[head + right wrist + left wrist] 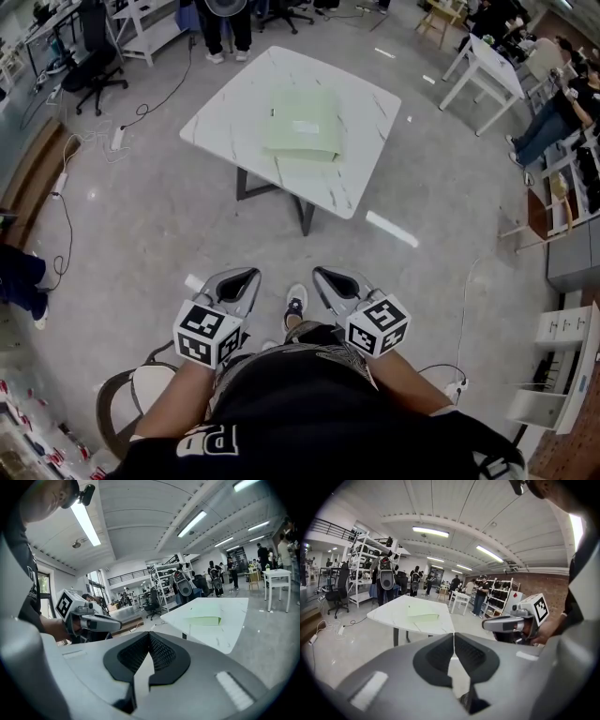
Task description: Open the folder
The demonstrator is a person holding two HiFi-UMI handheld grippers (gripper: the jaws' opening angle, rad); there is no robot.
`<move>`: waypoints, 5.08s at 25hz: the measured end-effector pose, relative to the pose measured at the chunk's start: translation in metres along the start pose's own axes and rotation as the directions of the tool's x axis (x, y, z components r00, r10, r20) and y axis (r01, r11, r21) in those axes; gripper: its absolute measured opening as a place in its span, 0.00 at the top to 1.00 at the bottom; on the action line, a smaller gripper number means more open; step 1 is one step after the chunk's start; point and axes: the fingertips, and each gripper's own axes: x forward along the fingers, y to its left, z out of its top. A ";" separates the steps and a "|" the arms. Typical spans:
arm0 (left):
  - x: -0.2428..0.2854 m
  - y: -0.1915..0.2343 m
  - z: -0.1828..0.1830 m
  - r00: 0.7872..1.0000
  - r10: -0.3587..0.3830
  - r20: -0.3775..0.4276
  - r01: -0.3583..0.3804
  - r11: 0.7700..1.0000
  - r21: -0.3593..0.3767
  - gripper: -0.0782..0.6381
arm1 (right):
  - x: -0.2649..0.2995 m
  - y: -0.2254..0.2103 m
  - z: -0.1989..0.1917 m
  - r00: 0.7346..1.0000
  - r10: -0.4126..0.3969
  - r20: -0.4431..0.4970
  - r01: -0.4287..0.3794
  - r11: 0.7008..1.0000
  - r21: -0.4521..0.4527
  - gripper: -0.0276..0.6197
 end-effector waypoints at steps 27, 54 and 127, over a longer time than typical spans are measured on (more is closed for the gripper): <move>0.159 0.080 0.106 0.996 0.086 -0.033 -0.086 0.996 0.007 0.80 | 0.090 -0.172 0.078 0.998 0.067 0.005 -0.067 0.998 0.016 0.96; 0.241 0.226 0.175 0.996 -0.043 -0.076 0.050 0.995 0.082 0.80 | 0.216 -0.228 0.135 0.993 -0.110 -0.046 0.108 0.993 -0.057 0.96; 0.366 0.297 0.047 0.872 -0.059 -0.485 0.228 0.927 0.298 0.81 | 0.241 -0.303 0.186 0.968 -0.248 0.030 0.250 0.965 -0.082 0.95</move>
